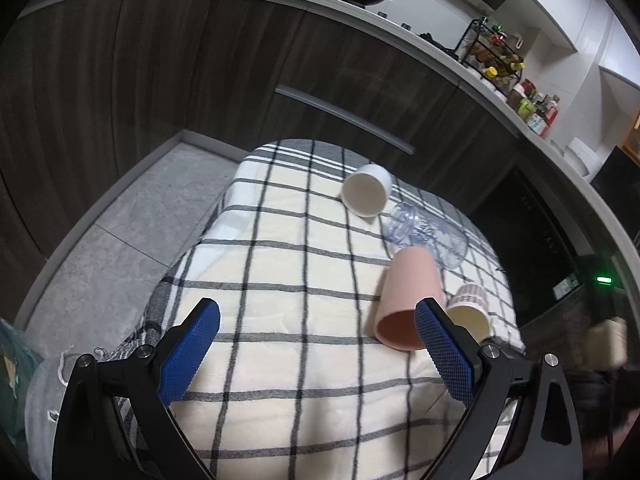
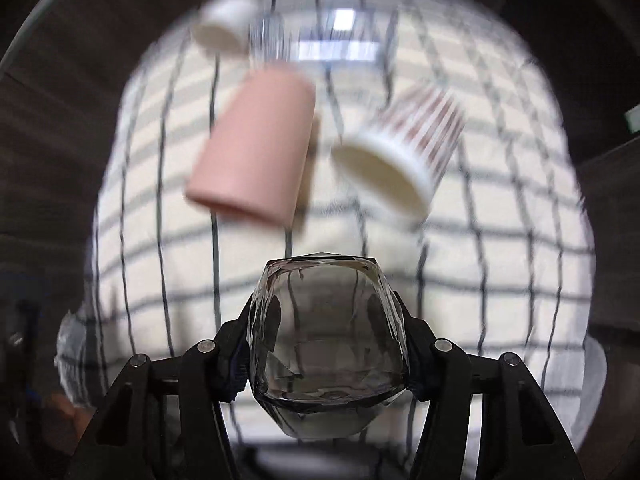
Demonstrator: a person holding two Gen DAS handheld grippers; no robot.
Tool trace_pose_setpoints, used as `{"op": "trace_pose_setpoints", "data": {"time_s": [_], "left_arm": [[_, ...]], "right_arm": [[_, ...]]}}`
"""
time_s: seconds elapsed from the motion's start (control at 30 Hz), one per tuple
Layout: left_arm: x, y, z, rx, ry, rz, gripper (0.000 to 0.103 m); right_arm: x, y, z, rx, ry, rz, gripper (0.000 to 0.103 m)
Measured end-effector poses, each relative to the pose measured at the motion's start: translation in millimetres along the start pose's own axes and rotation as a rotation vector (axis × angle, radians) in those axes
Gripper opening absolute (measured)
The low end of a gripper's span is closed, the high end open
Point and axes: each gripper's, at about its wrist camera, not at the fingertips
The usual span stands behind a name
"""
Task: Flip cup upside down
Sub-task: 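Rotate the grey cup with the right gripper so its opening faces down, then lower the grey cup onto the cloth and open the right gripper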
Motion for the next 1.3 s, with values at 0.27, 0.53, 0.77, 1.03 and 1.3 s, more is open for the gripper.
{"op": "trace_pose_setpoints", "data": {"time_s": [0.27, 0.53, 0.77, 1.03, 1.3], "left_arm": [[17, -16, -12, -0.046, -0.085, 0.025, 0.099], [28, -20, -22, -0.086, -0.144, 0.002, 0.099], [30, -23, -25, -0.095, -0.162, 0.016, 0.099], [30, -21, -25, -0.099, -0.153, 0.021, 0.099], [34, 4, -35, -0.107, -0.164, -0.014, 0.099]], "right_arm": [[17, 15, -15, 0.099, -0.059, -0.393, 0.059], [37, -5, -25, 0.140, -0.087, -0.523, 0.059], [44, -10, -12, 0.182, -0.018, -0.544, 0.059], [49, 0, -12, 0.167, -0.024, -0.567, 0.076], [58, 34, -20, 0.151, -0.033, -0.589, 0.077]]}}
Point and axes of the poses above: each gripper's, at about its wrist camera, not at the fingertips, and y roughly against the way its jaws point, z to its left, x to its underside, and after that the axes turned 8 degrees about y, right-handed
